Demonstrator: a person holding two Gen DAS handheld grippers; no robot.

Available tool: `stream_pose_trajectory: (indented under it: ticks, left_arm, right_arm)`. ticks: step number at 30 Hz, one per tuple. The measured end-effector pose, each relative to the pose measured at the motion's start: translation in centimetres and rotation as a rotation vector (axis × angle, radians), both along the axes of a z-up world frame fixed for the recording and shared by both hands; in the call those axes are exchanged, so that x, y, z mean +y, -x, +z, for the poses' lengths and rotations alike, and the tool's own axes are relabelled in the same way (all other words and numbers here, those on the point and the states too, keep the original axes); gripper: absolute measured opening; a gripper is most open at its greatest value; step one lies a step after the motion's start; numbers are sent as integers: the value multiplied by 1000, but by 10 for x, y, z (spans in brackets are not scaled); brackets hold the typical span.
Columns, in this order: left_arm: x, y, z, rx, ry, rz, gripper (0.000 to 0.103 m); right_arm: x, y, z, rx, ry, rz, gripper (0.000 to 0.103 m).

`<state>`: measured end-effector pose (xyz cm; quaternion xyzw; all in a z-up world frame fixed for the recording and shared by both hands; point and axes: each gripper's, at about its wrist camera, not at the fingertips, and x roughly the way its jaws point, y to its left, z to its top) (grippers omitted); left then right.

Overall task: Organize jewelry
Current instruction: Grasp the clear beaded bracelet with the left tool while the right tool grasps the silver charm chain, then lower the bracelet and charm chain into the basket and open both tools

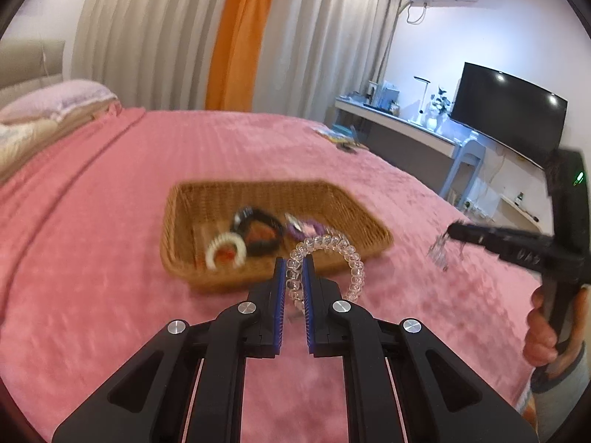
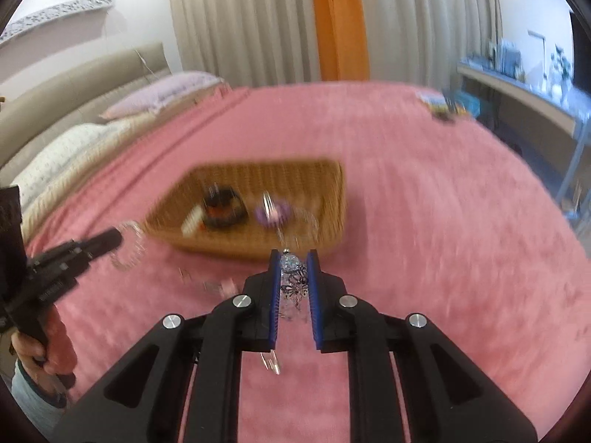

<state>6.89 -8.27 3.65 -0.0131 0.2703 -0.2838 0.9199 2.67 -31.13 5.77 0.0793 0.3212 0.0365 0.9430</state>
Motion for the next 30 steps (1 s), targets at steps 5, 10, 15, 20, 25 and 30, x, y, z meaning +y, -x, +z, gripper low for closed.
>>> stream_pose_trajectory:
  ticks: [5, 10, 15, 20, 25, 30]
  left_arm:
    - [-8, -33, 23, -39, -18, 32, 7]
    - [-17, -78, 15, -19, -7, 66, 7]
    - [-23, -120, -10, 15, -30, 116, 7]
    - [-23, -148, -34, 75, -49, 153, 7]
    - [-22, -157, -48, 104, -62, 151, 8]
    - [-19, -155, -47, 114, -52, 144, 22]
  right_arm:
    - [8, -43, 30, -50, -12, -6, 12]
    - [14, -90, 21, -42, -57, -5, 12]
    - [22, -144, -11, 19, -63, -13, 12]
    - [23, -184, -43, 98, -41, -38, 12]
    - [13, -198, -69, 150, -49, -73, 12]
    - [4, -200, -78, 188, -83, -93, 14]
